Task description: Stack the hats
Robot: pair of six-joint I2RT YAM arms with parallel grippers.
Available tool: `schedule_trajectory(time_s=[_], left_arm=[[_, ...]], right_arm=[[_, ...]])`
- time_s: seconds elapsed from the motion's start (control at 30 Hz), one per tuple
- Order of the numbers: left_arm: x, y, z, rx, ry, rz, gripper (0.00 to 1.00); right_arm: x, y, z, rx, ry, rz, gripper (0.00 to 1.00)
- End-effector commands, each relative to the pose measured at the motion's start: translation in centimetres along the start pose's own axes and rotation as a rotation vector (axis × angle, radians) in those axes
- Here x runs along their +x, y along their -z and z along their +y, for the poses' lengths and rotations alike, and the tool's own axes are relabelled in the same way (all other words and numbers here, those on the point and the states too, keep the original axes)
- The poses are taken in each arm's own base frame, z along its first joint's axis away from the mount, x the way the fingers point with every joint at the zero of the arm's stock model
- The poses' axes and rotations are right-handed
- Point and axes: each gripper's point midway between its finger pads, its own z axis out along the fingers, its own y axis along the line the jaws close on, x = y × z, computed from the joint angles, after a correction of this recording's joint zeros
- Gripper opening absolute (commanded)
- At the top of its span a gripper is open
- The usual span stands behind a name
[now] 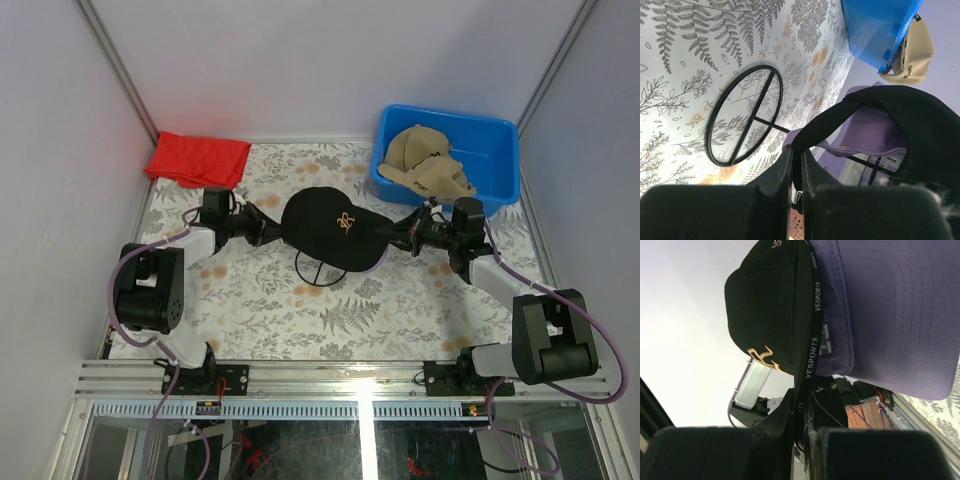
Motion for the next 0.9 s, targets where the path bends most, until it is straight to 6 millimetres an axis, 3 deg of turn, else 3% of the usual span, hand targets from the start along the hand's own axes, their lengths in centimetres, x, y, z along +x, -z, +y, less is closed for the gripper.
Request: schedule_trajectory(time_s=[0.0, 0.2, 0.5, 0.77, 0.87], left_arm=[[-1.3, -0.3, 0.5, -0.046, -0.023, -0.015, 0.00], [-1.4, -0.4, 0.7, -0.066, -0.029, -0.003, 0.00], [-0.7, 0.1, 1.7, -0.105, -0.031, 0.010, 0.00], [-0.2, 0.3, 2.2, -0.123, -0.032, 0.019, 0.00], [-0.1, 0.4, 2.2, -0.122, -0.030, 0.023, 0.00]], right_arm=[[-1.4, 0.4, -3.8, 0.120, -0.012, -0.049, 0.00], [-2.4, 1.0, -6.9, 0.234, 0.034, -0.063, 0.00], [-5.4, 2.2, -8.5, 0.452, 0.186, -0.123, 0.14], [-6.0, 2.9, -10.7, 0.541, 0.208, -0.150, 0.26], [-6.1, 3.0, -10.9, 0.550, 0.216, -0.154, 0.36]])
